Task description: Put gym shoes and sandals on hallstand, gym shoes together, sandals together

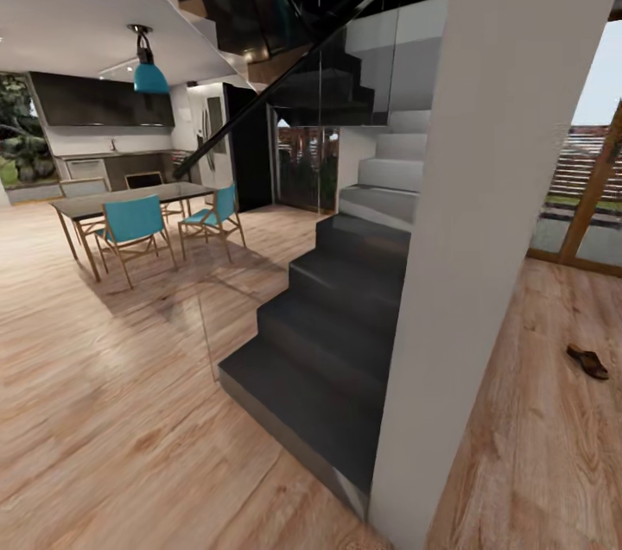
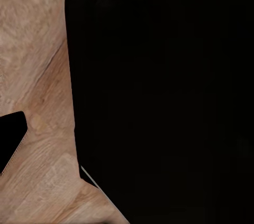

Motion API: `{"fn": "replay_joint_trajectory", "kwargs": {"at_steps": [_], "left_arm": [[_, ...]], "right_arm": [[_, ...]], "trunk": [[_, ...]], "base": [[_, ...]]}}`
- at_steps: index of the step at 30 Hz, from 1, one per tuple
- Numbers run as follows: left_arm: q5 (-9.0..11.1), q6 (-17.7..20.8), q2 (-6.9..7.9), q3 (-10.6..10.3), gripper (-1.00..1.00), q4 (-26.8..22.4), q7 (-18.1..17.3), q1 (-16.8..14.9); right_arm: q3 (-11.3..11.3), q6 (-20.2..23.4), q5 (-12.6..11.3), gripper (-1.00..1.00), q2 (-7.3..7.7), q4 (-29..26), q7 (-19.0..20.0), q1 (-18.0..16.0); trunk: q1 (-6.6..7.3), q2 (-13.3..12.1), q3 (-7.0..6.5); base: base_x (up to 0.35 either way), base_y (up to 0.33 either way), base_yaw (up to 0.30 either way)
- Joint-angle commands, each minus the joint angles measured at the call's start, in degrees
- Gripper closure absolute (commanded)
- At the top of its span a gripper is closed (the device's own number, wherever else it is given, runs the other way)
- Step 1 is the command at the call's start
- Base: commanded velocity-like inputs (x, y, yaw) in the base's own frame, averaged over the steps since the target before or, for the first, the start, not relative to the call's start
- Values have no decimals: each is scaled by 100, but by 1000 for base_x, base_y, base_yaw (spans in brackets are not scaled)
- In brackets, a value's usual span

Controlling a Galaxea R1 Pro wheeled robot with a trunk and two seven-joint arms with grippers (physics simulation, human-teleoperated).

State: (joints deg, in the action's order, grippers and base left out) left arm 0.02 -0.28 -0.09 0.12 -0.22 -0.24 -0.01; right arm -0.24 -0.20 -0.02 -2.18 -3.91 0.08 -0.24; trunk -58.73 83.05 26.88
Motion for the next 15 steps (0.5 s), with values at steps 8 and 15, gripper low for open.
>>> {"fn": "replay_joint_trajectory", "kwargs": {"at_steps": [8,15], "left_arm": [[-13,-166,-24,3,-100,-54,-2,-5],[-50,-950,3,-17,-100,-498,18,-21]], "right_arm": [[-9,2,2,-100,30,-272,-24,-2],[-11,3,9,-100,211,-806,-35,-2]], "trunk": [[0,3,5],[0,3,5]], "base": [[0,0,-269],[0,0,-272]]}}
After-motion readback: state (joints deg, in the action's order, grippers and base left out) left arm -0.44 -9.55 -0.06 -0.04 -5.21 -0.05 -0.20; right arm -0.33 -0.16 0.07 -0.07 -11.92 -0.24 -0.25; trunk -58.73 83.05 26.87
